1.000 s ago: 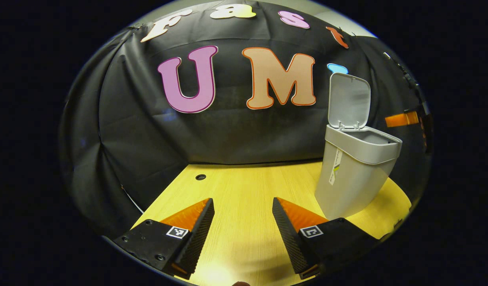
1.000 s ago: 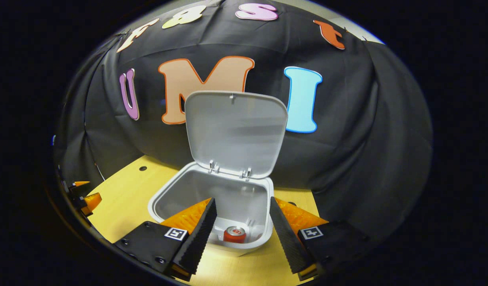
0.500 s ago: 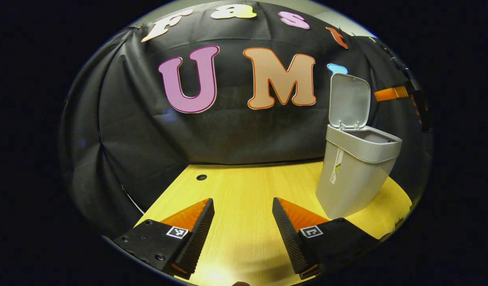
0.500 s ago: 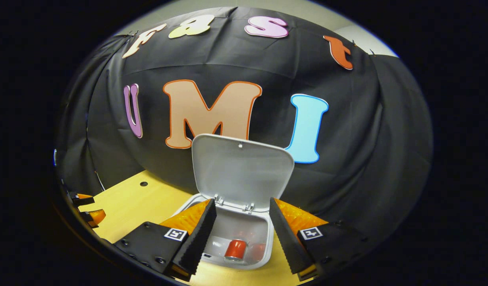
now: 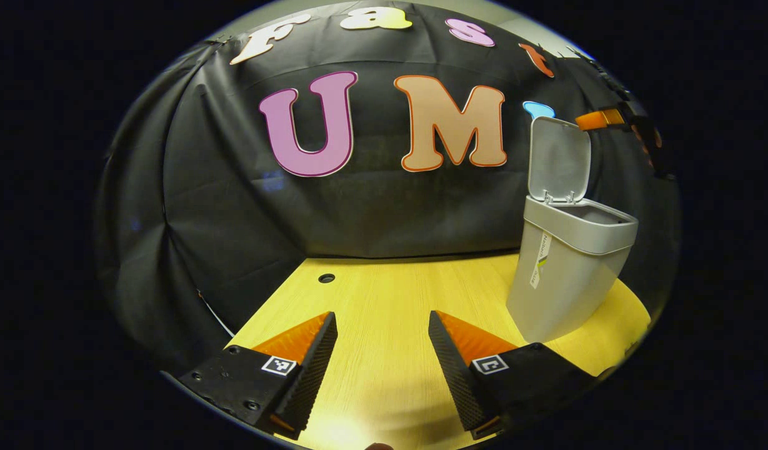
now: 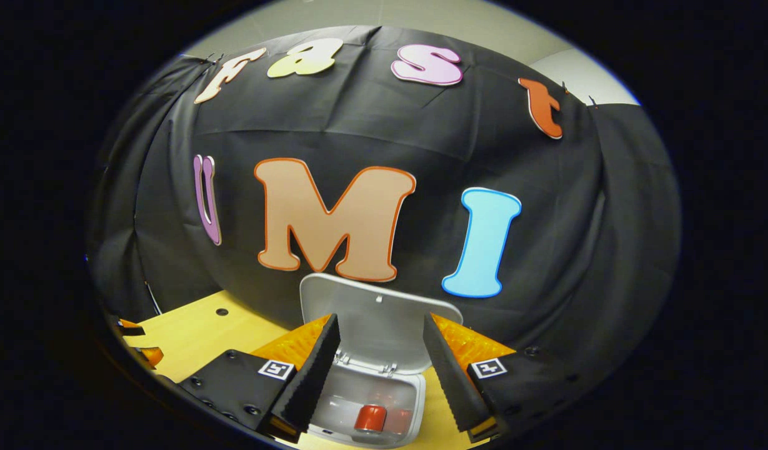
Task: Press the lid of the desktop garbage bin to open it, pick up the crumpled paper on the desktop and throw it into the bin, then pick up the pop can on the desktop and drop it into the bin, and finally close the garbage bin lid.
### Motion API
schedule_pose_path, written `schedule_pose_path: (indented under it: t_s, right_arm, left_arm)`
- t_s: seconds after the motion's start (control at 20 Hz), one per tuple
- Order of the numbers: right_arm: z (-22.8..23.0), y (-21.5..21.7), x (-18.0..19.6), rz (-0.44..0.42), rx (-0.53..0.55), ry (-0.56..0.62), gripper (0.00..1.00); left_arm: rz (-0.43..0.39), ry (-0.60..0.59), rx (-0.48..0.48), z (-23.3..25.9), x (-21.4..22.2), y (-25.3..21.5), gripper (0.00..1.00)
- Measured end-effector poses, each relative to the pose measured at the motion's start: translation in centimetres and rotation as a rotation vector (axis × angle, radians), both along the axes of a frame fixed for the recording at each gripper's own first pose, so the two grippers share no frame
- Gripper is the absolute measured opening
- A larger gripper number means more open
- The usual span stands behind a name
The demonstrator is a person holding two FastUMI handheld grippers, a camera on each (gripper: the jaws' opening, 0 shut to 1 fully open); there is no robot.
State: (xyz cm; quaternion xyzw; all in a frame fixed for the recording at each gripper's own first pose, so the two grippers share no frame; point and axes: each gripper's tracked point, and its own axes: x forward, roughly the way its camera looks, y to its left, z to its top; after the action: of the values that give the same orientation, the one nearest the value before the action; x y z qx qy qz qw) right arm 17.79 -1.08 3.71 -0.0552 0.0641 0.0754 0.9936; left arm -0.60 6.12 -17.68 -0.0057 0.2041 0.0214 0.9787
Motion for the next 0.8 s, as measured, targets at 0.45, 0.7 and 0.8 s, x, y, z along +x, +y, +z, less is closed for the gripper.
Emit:
schedule_pose_path:
  t_s: [0.45,0.7,0.8]
  right_arm:
    - [3.2,0.4,3.6,-0.021,0.037,-0.083,0.87]
    - [3.0,0.2,5.5,-0.038,0.045,-0.077,0.87]
    - [3.1,0.1,6.1,-0.046,0.050,-0.076,0.89]
  left_arm:
    - [0.029,0.014,-0.002,-0.6,0.0,1.0,0.86]
    - [0.056,0.018,0.004,-0.8,0.2,2.1,0.86]
    - [0.063,0.019,0.007,-0.9,0.2,2.4,0.86]
